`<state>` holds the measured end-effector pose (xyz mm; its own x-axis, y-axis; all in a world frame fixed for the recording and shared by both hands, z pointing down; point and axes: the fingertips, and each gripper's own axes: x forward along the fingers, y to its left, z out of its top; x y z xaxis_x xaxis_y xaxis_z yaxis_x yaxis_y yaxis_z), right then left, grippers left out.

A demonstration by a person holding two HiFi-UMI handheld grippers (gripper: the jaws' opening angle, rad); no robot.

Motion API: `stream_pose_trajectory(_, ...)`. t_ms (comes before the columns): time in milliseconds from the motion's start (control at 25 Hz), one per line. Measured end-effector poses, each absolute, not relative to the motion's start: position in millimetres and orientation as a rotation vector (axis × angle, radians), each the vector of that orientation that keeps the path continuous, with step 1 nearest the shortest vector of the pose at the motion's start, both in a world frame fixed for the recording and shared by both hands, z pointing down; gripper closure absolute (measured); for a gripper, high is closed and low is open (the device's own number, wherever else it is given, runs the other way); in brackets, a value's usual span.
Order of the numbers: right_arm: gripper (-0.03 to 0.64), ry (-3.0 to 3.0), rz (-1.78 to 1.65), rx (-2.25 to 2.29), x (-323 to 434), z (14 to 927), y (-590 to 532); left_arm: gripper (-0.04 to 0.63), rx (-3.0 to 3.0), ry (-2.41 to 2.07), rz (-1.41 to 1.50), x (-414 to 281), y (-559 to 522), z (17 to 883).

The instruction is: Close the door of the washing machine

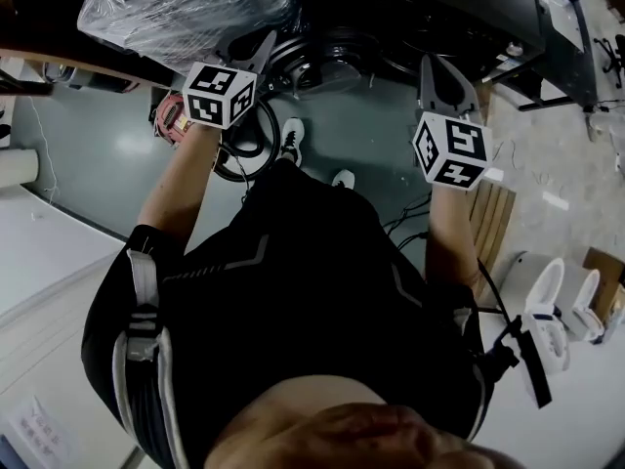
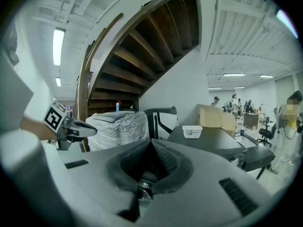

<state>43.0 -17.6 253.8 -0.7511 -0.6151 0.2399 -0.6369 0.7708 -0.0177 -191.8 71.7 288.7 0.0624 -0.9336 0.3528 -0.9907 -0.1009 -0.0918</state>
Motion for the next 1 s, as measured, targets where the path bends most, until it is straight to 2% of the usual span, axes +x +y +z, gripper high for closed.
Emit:
stream_pose_trajectory(640,0.612,-2.54,0.19,1.0,-16.2,317.0,-53.8,0.586,2.094,-1.609,0.76,-265.3,-10.9,465.0)
stream_pose_trajectory(720,0.612,-2.504,0.23,1.001,-21.7,328.4,-55.7,0.564,2.089,-1.531,0.837,-269.5,-13.6,493.9)
stream_pose_trajectory(880,0.612,-2.46,0.269,0.974,-36.6,349.3,-58.7,0.476,2.06,-1.416,0.936,-279.8,-22.2,542.9)
stream_pose_trajectory(1000,0.612,-2.422,0.288,0.96,-46.4,366.0,-61.6,0.459,2.046,-1.355,0.972,-285.6,-29.1,569.7)
